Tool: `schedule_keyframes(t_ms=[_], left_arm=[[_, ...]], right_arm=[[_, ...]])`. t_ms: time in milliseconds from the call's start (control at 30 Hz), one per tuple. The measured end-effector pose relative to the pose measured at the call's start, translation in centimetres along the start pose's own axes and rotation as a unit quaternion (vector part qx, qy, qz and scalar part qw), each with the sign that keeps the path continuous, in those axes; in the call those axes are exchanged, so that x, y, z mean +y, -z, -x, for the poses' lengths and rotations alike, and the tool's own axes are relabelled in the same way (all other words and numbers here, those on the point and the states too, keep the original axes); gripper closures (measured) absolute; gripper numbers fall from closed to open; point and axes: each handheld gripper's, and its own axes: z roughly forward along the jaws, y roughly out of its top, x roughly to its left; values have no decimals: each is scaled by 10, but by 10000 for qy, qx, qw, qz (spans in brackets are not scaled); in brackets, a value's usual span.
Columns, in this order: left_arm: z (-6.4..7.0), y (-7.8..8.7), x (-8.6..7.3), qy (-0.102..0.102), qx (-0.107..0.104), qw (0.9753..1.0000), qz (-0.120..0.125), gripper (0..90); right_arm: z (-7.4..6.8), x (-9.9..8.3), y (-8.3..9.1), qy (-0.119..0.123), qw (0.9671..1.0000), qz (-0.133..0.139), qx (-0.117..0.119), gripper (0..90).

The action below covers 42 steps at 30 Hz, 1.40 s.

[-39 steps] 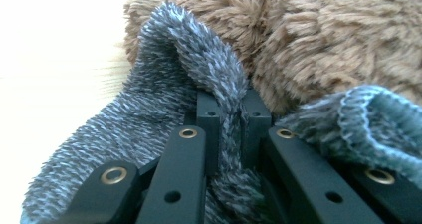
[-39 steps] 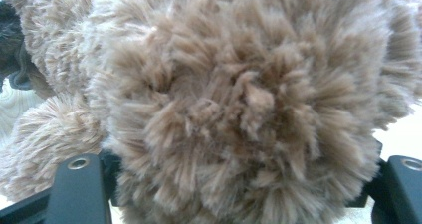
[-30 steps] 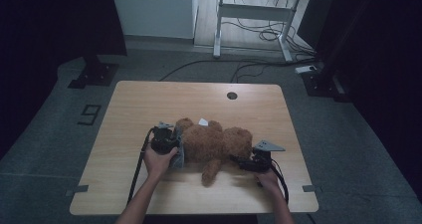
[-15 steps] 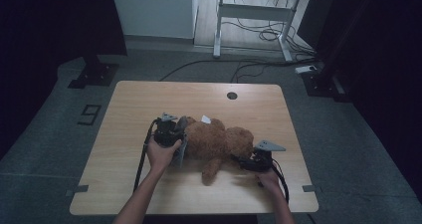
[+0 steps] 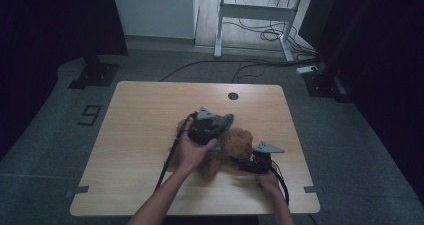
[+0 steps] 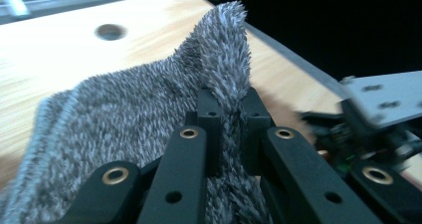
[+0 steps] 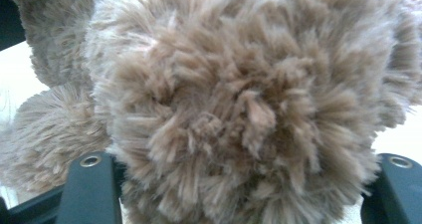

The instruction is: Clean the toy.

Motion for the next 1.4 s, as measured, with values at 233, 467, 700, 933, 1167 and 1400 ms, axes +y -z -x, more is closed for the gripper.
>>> schedule_keyframes(t_ms=[233,467,700,933,1167,1400], left_arm=[[26,-53,-1,-186,-25,9991,-392,824],[14,-49,-7,-158,201,9989,-394,827],[-4,-33,-19,-169,524,9974,-466,827],[-24,-10,-33,-180,759,9959,-460,828],[-48,18,-40,63,987,9945,-340,828],[-80,43,-54,592,1044,9925,-237,827]], right_arm=[[0,0,1,40,10000,-41,11,309],[0,1,0,36,10000,-47,23,312],[0,1,0,23,10000,-67,15,312],[0,1,0,2,9999,-90,46,312],[0,1,0,13,10000,-80,45,313],[0,0,0,-4,10000,-73,51,313]])
